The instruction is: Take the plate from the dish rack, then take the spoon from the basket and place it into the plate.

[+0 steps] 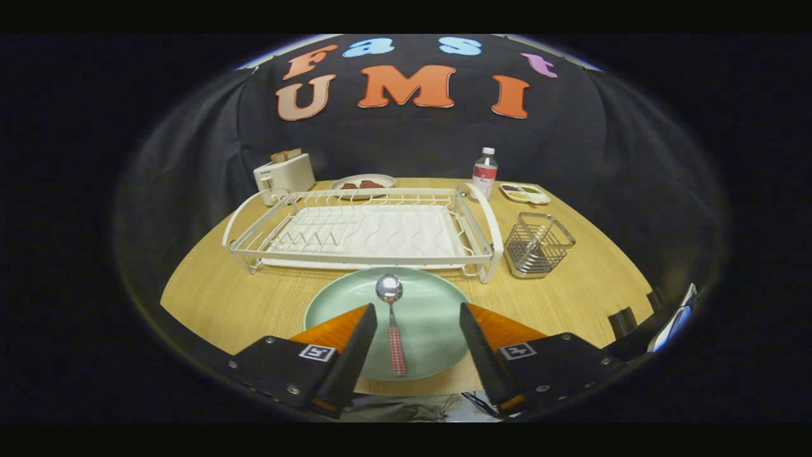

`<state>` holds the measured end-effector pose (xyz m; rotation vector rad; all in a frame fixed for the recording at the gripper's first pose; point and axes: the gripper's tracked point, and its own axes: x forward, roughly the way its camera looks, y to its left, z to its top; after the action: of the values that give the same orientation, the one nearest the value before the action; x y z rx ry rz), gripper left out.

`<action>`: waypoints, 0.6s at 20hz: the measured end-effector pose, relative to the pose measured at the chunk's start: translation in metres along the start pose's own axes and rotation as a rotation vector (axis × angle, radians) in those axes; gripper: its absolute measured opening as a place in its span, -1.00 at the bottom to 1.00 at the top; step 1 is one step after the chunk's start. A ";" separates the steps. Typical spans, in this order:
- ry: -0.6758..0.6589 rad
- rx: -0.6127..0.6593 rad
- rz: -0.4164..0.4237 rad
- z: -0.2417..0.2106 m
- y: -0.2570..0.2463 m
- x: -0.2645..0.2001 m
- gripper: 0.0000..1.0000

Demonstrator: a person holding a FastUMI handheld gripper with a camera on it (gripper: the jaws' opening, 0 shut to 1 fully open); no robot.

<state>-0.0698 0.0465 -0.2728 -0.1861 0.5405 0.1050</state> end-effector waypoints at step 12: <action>-0.228 0.004 -0.035 0.153 -0.045 -0.028 0.96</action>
<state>-0.0101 0.0318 -0.1232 -0.1772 0.3106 0.0902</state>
